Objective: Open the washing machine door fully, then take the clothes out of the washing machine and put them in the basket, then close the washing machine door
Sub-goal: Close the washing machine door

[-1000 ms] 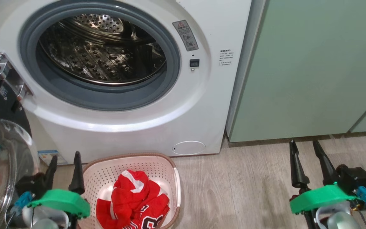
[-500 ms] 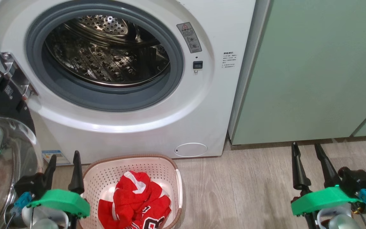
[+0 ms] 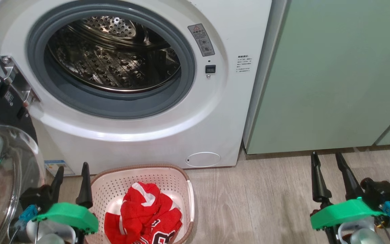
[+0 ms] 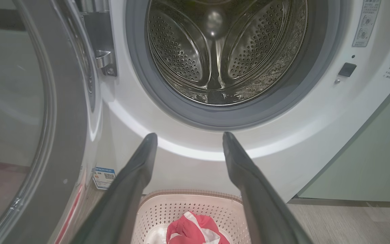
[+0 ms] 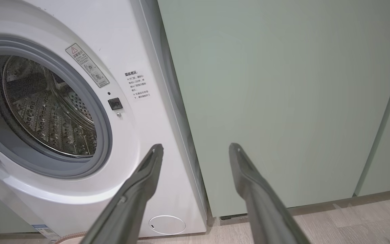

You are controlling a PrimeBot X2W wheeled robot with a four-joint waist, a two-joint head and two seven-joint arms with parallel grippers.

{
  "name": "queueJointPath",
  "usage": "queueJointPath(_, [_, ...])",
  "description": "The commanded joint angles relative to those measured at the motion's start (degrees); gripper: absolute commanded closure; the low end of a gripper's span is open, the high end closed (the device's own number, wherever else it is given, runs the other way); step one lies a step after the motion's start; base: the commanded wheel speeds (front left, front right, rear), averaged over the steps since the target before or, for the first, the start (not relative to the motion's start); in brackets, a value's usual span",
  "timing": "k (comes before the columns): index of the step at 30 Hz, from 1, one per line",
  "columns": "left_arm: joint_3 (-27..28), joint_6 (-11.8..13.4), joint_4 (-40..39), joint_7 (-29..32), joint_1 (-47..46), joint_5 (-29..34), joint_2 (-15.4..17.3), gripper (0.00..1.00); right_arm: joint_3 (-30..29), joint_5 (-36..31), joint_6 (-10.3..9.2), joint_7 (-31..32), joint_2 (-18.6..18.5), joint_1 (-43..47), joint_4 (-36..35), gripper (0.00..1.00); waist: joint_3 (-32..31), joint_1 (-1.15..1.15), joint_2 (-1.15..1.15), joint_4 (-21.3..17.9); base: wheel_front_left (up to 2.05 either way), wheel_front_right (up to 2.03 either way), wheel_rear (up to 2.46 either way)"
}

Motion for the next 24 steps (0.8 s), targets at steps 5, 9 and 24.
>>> queueJointPath(5, [1.56, -0.35, -1.02, -0.53, -2.32, 0.5, 1.09, 0.0, 1.3, 0.41, -0.04, -0.37, 0.03, -0.63, -2.05, 0.0, 0.01, 0.0, 0.0, 0.17, -0.23, 0.23, 0.0])
queueJointPath(9, [1.47, -0.35, -0.56, -0.53, -2.46, 0.58, 1.08, 0.0, 1.36, 0.46, -0.04, -0.37, 0.03, -0.66, -2.03, 0.0, 0.1, 0.0, 0.0, 0.29, -0.98, 0.98, 0.0])
queueJointPath(24, [1.21, -0.35, -0.39, -0.53, -2.5, 0.18, 1.15, 0.0, 1.5, 0.59, -0.04, -0.37, 0.03, -0.55, -1.92, 0.0, 0.08, 0.0, 0.0, 0.34, -1.94, 1.93, 0.01])
